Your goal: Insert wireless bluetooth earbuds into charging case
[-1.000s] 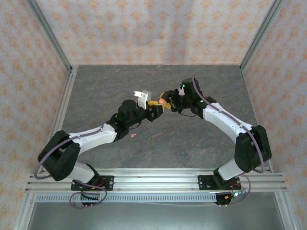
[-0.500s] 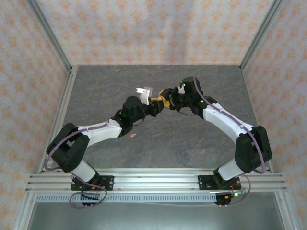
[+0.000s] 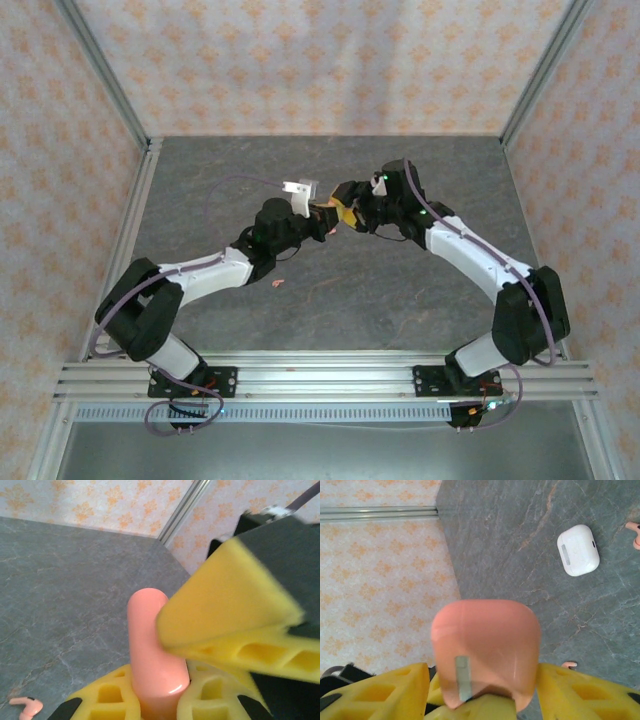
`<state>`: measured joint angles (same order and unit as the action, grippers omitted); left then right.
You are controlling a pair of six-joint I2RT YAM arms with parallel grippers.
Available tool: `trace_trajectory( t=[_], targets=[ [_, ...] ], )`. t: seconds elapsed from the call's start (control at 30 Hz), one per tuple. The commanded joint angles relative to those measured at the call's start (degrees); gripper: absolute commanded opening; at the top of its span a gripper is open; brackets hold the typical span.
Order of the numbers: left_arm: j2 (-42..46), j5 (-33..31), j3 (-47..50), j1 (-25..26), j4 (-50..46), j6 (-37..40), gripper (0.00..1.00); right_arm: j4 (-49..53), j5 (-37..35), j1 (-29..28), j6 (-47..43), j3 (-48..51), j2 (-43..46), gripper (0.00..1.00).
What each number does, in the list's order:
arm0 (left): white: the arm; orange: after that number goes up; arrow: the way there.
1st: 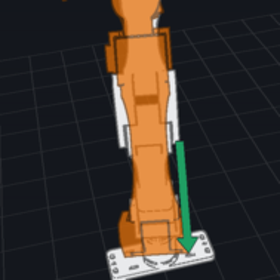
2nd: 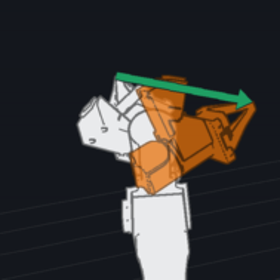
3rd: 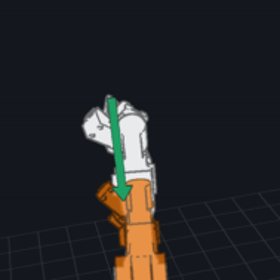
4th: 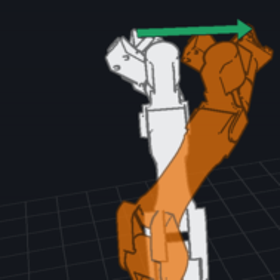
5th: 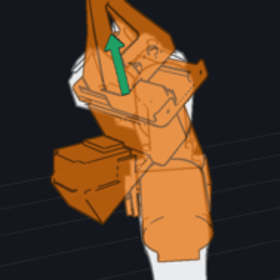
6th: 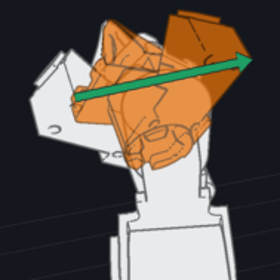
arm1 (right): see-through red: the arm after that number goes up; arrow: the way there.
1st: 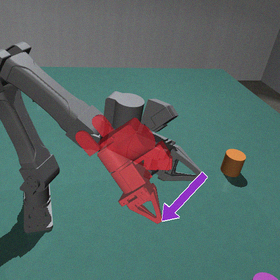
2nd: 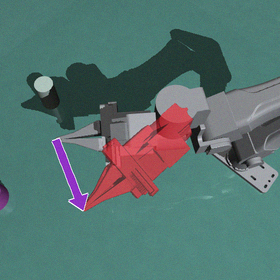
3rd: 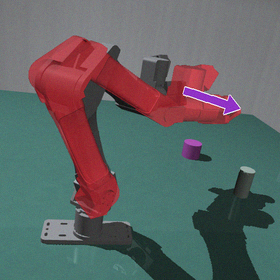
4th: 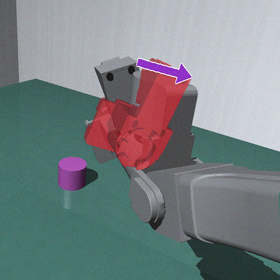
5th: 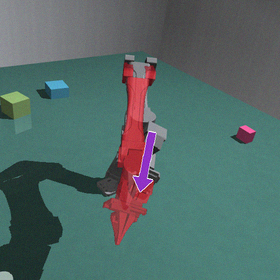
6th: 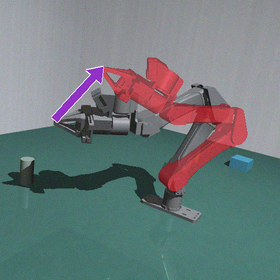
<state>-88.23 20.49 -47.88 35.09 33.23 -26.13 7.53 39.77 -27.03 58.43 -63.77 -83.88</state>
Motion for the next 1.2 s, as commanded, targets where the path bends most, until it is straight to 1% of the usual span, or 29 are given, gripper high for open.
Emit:
trace_trajectory(
  t=[0.0,0.1,0.23,0.37,0.53,0.8,0.83,0.9,1.07,1.17],
  targets=[
    [3.94,-1.39,-2.16,-0.61,-5.39,3.94,0.0,4.68,-2.99,-0.23,-3.91,-3.23,2.83,0.61],
    [5.32,-2.52,-2.19,-0.42,-8.58,7.12,0.0,7.69,-3.23,-0.23,-5.24,-5.51,2.01,0.62],
    [6.94,-5.03,-2.18,0.81,-13.07,13.26,0.0,8.12,-3.23,-0.54,-4.07,-5.71,1.27,0.63],
    [8.3,-8.37,-1.97,2.4,-16.02,19.11,0.0,8.12,-3.43,-0.97,-2.93,-5.39,1.04,0.59],
    [9.54,-12.55,-0.99,4.12,-16.31,23.96,0.0,9.22,-3.86,-1.83,-2.49,-5.64,0.38,0.58],
    [9.36,-17.04,-1.34,7.56,-17.71,30.87,0.0,9.22,-3.41,-2.94,-1.75,-6.34,-3.12,0.58],
    [9.15,-17.57,-1.42,8.06,-17.84,31.55,0.0,8.99,-3.31,-2.95,-1.58,-6.28,-3.59,0.57],
    [8.38,-19.09,-1.73,9.09,-18.55,33.35,0.0,8.44,-2.81,-2.95,-1.46,-6.44,-4.4,0.51],
    [5.8,-25.11,-3.34,12.05,-21.3,37.98,0.0,9.73,-2.11,-2.95,-2.52,-6.9,-6.43,0.25],
    [4.5,-27.66,-4.24,13.43,-22.58,40.25,0.0,11.24,-2.39,-2.94,-3.94,-7.26,-7.13,0.15]
  ],
)
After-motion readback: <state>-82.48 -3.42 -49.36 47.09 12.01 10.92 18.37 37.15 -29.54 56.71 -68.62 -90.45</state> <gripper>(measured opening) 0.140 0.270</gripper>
